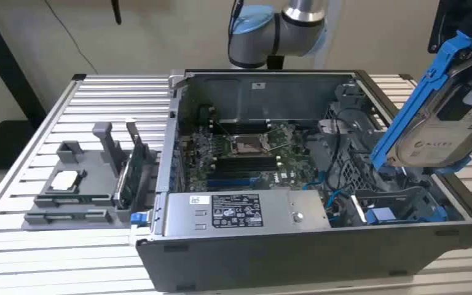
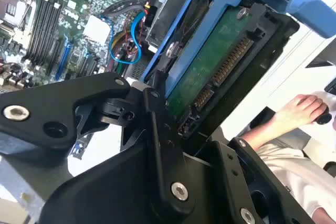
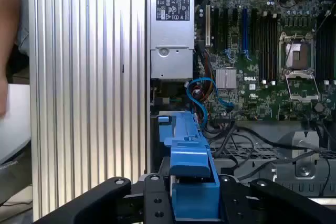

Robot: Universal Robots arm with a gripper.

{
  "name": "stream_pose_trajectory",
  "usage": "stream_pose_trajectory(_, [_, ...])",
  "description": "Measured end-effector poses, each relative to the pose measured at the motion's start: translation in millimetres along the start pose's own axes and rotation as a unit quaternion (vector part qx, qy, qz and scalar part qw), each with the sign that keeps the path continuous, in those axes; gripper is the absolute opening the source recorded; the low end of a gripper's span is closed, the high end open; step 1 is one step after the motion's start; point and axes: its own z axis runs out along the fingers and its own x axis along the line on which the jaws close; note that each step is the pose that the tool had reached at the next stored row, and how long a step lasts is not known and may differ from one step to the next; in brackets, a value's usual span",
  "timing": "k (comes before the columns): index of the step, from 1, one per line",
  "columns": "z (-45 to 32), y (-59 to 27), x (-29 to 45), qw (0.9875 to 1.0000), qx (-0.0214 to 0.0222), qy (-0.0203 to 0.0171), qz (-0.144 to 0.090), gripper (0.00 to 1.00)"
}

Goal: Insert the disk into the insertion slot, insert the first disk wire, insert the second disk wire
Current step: 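Insert the disk into the insertion slot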

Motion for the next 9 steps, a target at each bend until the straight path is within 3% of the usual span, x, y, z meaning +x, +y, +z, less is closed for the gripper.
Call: stream_pose_trajectory(9, [-0.4, -0.2, 0.0, 1.0, 0.0, 0.0, 0.0, 0.33])
